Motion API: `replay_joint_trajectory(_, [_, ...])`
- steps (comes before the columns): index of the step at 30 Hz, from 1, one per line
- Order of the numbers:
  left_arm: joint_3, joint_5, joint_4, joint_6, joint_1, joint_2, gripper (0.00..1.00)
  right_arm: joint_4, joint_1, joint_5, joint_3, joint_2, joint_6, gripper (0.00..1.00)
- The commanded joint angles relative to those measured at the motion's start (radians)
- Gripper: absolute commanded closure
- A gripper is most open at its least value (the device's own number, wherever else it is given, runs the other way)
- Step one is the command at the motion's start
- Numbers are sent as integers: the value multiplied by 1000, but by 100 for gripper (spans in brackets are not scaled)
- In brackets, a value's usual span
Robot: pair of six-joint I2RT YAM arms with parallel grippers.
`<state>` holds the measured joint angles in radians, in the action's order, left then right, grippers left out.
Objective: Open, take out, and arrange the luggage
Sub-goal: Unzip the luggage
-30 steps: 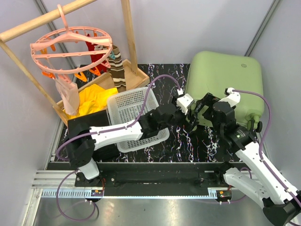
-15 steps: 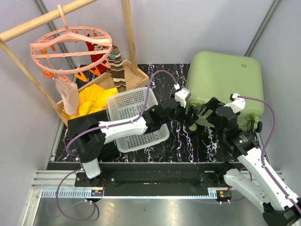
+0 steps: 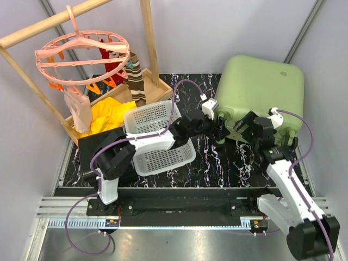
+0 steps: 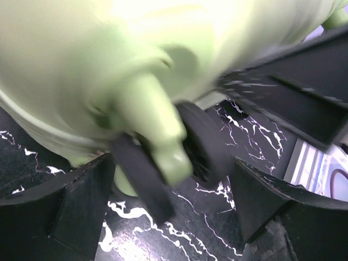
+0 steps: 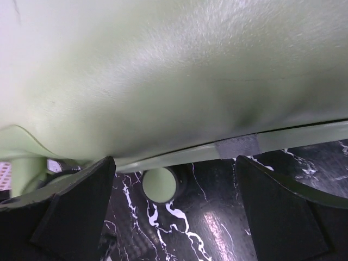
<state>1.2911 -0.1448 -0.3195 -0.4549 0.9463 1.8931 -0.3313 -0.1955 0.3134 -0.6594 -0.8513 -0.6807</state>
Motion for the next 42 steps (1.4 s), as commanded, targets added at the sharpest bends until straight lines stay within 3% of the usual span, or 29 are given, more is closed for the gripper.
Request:
replay_joint_trajectory(1, [79, -45, -92, 2, -17, 17, 10, 202, 41, -2, -22, -107, 33, 1])
replay_joint_trajectory(11, [120, -13, 11, 123, -53, -18, 1, 270, 136, -5, -57, -212, 93, 0])
replay_joint_trajectory(16, [128, 69, 75, 192, -60, -61, 1, 307, 182, -31, -62, -247, 121, 1])
replay_joint_trajectory(26, [258, 191, 160, 214, -61, 9, 1, 368, 189, -129, -56, -278, 121, 2])
replay_joint_trajectory(31, [359, 99, 184, 206, -66, 87, 1, 385, 189, -163, -25, -266, 109, 3])
replay_joint_trajectory(35, [471, 77, 316, 206, -64, 170, 1, 387, 191, -217, -11, -246, 115, 8])
replay_joint_trajectory(42, [464, 43, 390, 203, -66, 170, 1, 416, 153, -255, 50, -204, 142, 12])
